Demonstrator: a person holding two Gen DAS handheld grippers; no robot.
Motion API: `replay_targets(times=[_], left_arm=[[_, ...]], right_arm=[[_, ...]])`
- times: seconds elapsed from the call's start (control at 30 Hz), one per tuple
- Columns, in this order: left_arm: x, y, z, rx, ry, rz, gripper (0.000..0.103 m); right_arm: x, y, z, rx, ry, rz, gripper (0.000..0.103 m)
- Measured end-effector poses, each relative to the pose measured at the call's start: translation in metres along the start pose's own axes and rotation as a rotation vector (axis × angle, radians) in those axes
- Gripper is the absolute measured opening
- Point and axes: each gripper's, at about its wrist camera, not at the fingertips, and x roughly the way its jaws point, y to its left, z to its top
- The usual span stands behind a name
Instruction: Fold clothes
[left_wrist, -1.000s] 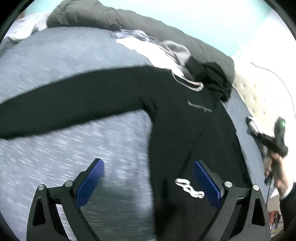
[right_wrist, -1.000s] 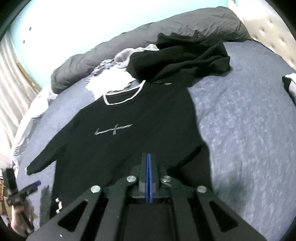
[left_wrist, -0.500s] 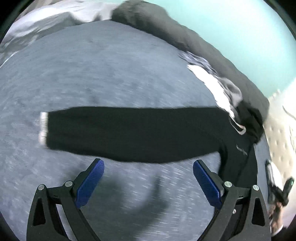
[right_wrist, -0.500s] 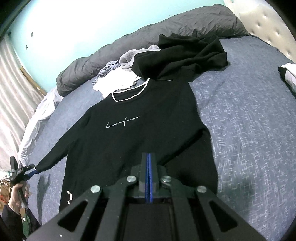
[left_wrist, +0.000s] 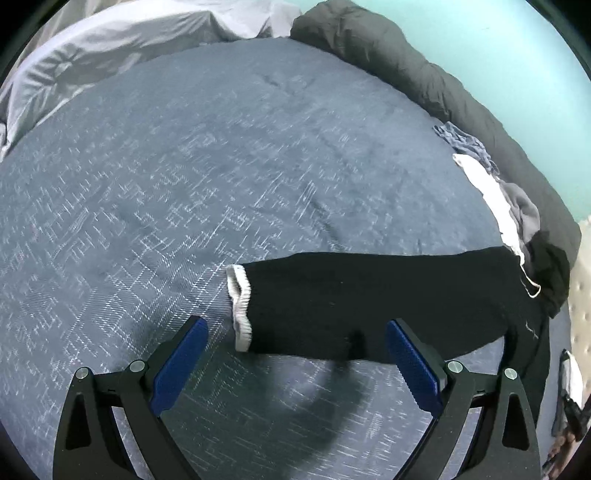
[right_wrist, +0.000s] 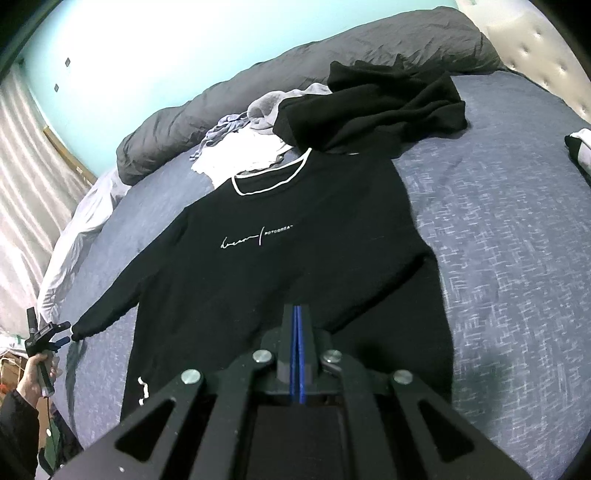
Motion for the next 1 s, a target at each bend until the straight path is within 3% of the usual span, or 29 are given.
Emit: replay_targets(times=[0.2,0.37,0.43,0.5,0.53,0.57,0.77,1.0], left_arm=[[0.014,0.012,0.0,-0.037,0.005,-0.013,0.098],[0.02,0.009,0.0,-0.022,-0.002,-0.022,0.07],[0.021,0.007,0.001,-0.016,-0.003,-0.023,0.065],[0.021,0.005,0.002,-0.004,-0.007,-0.021,0.041],[0.019,0.002,0.002,0.006,-0.015,-0.018,0.021],[0.017,-0.001,0.003,0.022,-0.02,-0.017,0.011],[0.006,-0.019,0.006,0.086,-0.03,-0.025,0.008],[-0.022,-0.055,0.015,0.131,-0.062,-0.095,0.007]], right_arm=[[0.002,0.005,0.0,-0.016,0.004,-0.001,0.001],[0.001,0.003,0.001,-0.011,0.0,-0.01,0.001],[0.001,0.003,0.001,-0.01,0.0,-0.01,0.001],[0.003,0.004,0.0,-0.01,0.004,-0.008,0.001],[0.004,0.005,-0.001,-0.01,0.006,-0.007,0.001],[0.004,0.005,-0.001,-0.01,0.007,-0.005,0.001],[0.006,0.003,-0.003,0.001,0.008,0.002,0.001],[-0.001,-0.002,-0.003,0.009,-0.002,0.016,0.001]])
